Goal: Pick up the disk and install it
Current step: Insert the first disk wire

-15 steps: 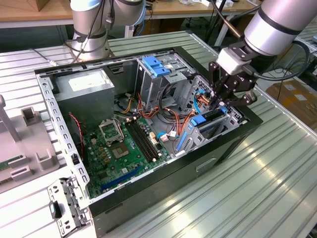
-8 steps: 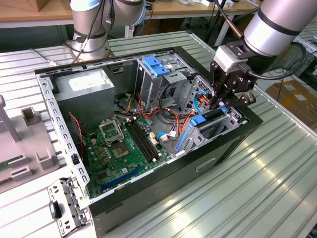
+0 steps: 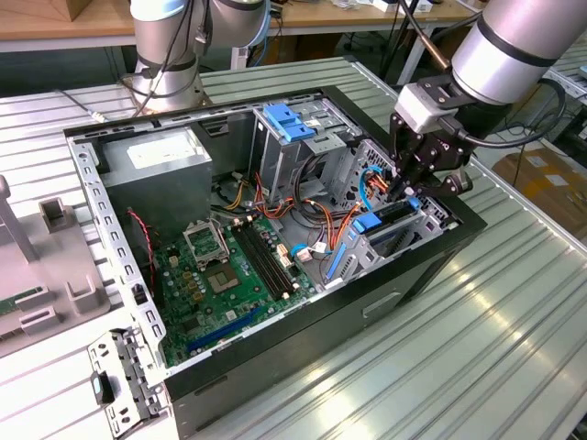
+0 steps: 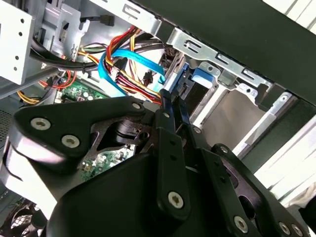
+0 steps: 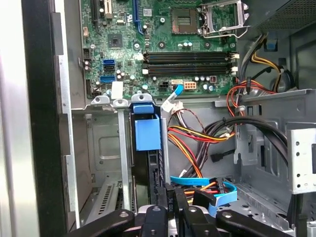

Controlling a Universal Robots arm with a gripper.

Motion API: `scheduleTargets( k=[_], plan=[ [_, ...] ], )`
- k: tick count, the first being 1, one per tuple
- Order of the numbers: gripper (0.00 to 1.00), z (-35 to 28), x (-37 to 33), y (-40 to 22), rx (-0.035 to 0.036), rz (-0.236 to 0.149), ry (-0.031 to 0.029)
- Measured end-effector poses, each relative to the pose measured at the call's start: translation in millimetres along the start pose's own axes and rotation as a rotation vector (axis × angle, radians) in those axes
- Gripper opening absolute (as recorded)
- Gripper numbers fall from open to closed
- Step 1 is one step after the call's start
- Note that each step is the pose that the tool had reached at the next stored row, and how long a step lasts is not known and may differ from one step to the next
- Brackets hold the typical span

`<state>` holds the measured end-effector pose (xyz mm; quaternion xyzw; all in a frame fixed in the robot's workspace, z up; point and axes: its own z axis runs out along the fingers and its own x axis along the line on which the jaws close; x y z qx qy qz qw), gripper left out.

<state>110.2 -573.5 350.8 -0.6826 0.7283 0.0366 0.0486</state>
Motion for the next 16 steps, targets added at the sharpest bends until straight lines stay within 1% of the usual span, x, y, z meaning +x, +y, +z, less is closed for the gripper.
scheduleTargets(
  k=[1,2,7,11,12,16],
  plan=[
    [0.18,0.0,0.1,-0.4,-0.0003,0.000,-0.0049],
    [0.18,0.0,0.2,-1.0,-0.0005,0.000,-0.0057],
    [0.18,0.2,2.2,-2.8,-0.0013,-0.004,-0.0064],
    [0.18,0.8,7.3,-3.2,-0.0016,-0.007,-0.0082],
    [0.18,1.7,9.6,-3.4,-0.0018,-0.007,-0.0091],
    [0.18,2.6,10.2,-3.6,-0.0032,-0.019,-0.0092]
  ],
)
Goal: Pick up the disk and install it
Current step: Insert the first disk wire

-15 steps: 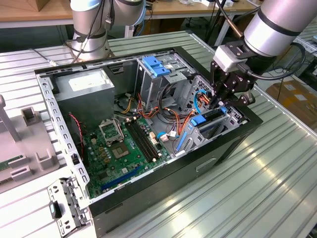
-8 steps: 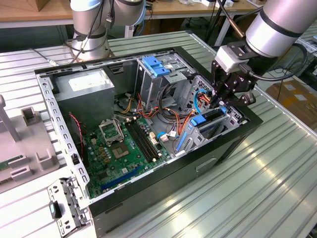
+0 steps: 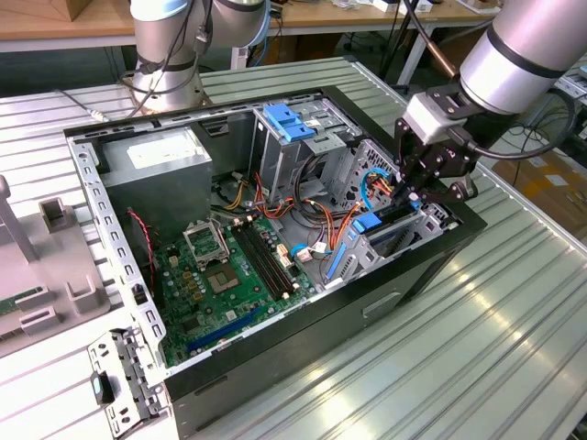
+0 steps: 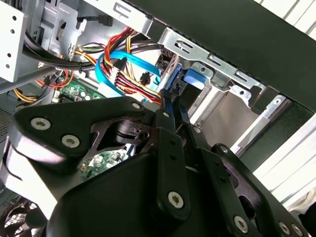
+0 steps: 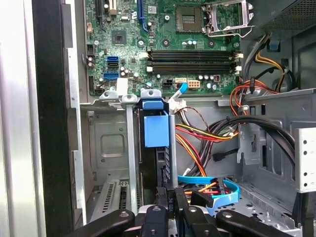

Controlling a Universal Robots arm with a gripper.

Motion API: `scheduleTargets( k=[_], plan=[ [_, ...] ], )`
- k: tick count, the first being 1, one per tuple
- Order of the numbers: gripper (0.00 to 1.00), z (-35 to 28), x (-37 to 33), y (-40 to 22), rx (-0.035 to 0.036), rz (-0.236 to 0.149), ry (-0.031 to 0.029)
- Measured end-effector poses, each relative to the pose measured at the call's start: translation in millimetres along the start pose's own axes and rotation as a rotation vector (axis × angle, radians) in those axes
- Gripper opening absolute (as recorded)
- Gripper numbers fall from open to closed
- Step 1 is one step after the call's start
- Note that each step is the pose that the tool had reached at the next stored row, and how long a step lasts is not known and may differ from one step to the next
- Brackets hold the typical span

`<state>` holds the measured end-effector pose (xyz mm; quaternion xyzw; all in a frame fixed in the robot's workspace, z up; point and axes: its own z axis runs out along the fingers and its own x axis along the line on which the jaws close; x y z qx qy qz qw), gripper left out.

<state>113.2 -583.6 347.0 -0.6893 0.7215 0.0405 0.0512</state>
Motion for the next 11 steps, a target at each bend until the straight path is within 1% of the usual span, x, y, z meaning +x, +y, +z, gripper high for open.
scheduleTargets(
  k=[4,11],
  plan=[
    [0.18,0.8,0.1,-0.6,-0.0019,-0.015,-0.0003],
    [0.18,2.9,1.5,-1.1,-0.0023,-0.017,-0.0004]
  ],
)
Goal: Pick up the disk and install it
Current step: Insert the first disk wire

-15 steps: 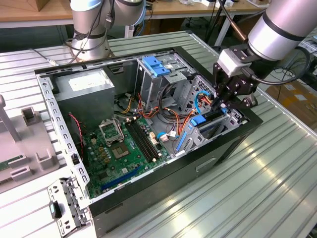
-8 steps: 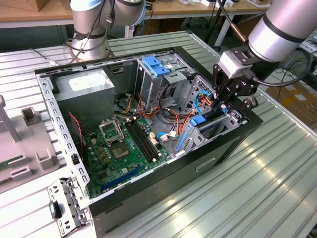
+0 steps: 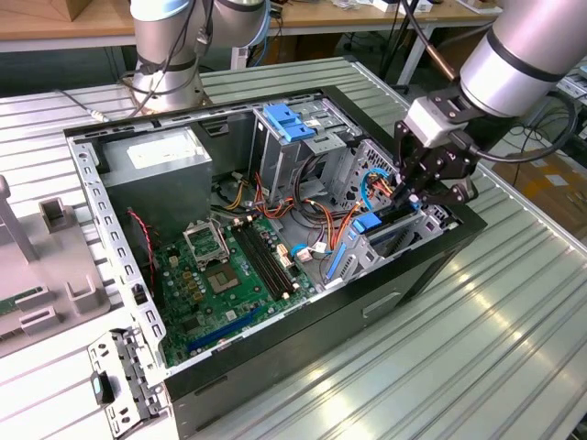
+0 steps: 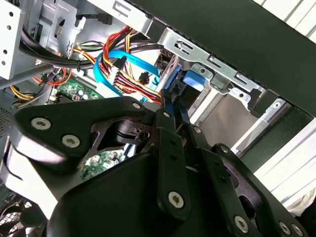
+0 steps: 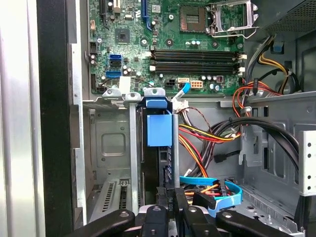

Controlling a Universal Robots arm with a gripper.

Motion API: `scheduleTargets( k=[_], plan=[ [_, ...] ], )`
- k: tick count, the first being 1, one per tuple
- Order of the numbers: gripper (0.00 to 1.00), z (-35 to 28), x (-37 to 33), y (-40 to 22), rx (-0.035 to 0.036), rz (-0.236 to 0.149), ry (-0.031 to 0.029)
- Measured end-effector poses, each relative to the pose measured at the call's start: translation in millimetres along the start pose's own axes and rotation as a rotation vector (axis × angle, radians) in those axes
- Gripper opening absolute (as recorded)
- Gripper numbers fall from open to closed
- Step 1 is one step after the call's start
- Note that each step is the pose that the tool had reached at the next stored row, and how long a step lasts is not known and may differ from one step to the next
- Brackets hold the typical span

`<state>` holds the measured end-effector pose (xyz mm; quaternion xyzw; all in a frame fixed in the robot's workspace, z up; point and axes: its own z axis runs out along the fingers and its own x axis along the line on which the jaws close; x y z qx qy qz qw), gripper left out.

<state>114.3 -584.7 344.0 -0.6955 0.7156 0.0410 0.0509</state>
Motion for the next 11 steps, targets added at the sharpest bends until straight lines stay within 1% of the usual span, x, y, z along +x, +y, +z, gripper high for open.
scheduleTargets(
  k=[7,11],
  plan=[
    [0.18,2.9,1.2,0.0,0.0000,0.000,-0.0006],
    [0.18,3.3,1.4,-0.1,0.0000,0.000,-0.0003]
  ],
)
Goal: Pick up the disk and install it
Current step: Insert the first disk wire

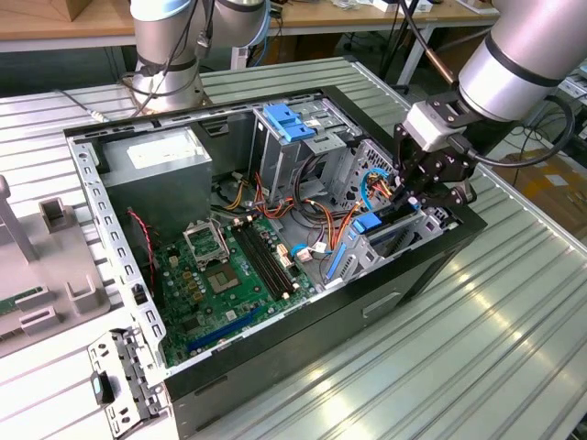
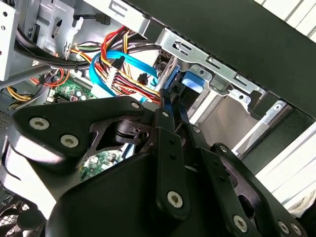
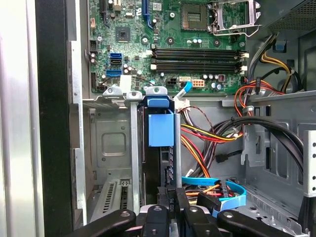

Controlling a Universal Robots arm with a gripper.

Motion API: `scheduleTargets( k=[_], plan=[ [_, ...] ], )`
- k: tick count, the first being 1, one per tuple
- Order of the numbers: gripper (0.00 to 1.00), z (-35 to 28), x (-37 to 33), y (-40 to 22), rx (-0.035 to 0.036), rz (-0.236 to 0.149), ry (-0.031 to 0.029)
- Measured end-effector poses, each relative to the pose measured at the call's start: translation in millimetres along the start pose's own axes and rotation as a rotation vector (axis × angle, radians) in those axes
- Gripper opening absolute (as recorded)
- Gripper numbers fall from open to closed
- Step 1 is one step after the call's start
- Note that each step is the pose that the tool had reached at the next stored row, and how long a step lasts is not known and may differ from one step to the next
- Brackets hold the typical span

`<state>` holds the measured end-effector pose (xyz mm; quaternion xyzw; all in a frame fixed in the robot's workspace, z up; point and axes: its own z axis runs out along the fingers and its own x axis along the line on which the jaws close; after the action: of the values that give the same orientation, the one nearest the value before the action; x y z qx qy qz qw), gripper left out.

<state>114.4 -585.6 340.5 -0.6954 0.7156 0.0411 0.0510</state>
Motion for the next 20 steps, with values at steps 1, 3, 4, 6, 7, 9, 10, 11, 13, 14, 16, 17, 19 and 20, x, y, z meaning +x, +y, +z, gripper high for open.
scheduleTargets(
  k=[1,3,4,6,7,9,10,11,13,14,16,17,19,20],
  plan=[
    [0.18,0.1,0.0,0.0,0.0000,0.000,-0.0001],
    [0.18,0.1,0.0,0.0,0.0000,0.000,-0.0001],
    [0.20,0.2,0.0,0.0,0.0000,0.000,-0.0002],
    [0.26,0.2,0.0,0.0,0.0000,0.000,-0.0002],
    [0.26,0.2,0.0,0.0,0.0000,0.000,-0.0002],
    [0.26,-0.8,-0.1,0.0,0.0000,0.000,-0.0001],
    [0.26,-3.1,-0.4,0.0,0.0000,0.000,-0.0002],
    [0.26,-5.2,-0.7,-0.1,0.0000,0.000,-0.0001],
    [0.26,-11.5,-1.5,-0.1,0.0000,0.000,-0.0002],
    [0.26,-12.2,-1.6,-0.1,0.0000,0.000,-0.0002],
    [0.26,-12.0,-1.7,-0.1,0.0000,0.000,-0.0017],
    [0.26,-12.1,-1.9,-0.2,-0.0001,0.000,-0.0039],
    [0.24,-12.0,-2.1,-0.1,-0.0004,0.000,-0.0120],
    [0.11,-11.4,-2.1,-0.1,-0.0010,0.000,-0.0179]
  ],
)
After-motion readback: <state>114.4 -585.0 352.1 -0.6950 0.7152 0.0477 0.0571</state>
